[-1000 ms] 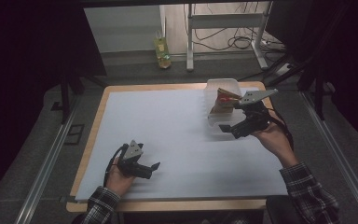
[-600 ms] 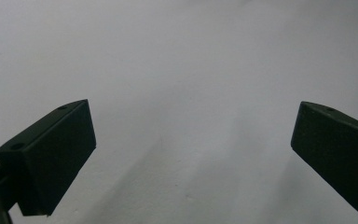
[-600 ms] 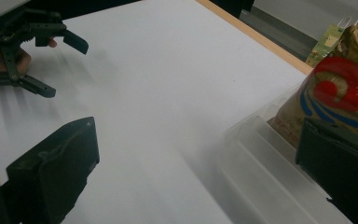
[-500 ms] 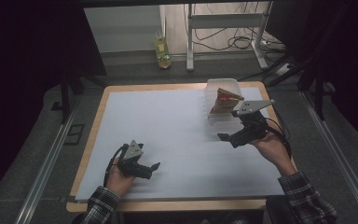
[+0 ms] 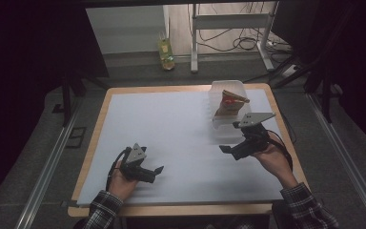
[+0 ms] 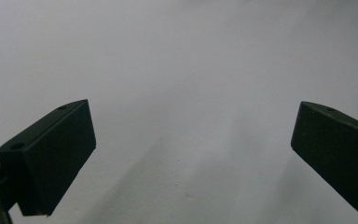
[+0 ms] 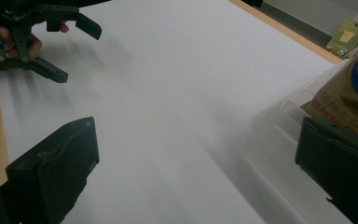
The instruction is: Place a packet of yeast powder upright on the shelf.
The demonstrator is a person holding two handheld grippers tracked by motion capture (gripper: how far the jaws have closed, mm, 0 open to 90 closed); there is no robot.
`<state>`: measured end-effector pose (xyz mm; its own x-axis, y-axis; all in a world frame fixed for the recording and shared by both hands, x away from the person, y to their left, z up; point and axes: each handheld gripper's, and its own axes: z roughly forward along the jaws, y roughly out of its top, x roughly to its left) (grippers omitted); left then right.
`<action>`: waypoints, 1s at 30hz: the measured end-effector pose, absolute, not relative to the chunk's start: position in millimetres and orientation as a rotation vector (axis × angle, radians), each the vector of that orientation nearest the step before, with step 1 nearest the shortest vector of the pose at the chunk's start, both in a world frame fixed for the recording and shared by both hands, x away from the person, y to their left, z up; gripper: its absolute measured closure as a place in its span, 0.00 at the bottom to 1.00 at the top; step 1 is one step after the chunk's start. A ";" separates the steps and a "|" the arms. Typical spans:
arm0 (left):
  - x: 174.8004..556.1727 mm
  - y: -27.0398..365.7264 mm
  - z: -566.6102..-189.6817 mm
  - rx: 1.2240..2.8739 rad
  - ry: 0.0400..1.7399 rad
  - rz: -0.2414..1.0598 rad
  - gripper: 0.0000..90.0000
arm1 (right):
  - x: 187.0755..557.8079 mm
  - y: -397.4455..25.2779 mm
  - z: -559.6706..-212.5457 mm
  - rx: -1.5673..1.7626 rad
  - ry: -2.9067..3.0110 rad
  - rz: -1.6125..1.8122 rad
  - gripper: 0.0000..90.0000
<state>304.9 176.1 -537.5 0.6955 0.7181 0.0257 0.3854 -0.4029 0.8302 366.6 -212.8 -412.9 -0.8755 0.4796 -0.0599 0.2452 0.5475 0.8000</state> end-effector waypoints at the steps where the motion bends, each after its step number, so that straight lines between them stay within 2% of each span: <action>1: 304.8 176.2 -537.4 2.033 0.846 0.484 0.00 | 366.0 -212.8 -414.9 0.603 2.514 1.241 0.00; 30: 305.0 176.5 -537.2 2.037 0.845 0.485 0.00 | 357.4 -217.4 -450.7 0.609 2.490 1.278 0.00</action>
<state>305.0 176.5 -537.2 0.6958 0.7177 0.0275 0.3858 -0.4057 0.8286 357.4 -217.4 -450.7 -0.8729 0.4851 -0.0520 0.2406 0.5207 0.8191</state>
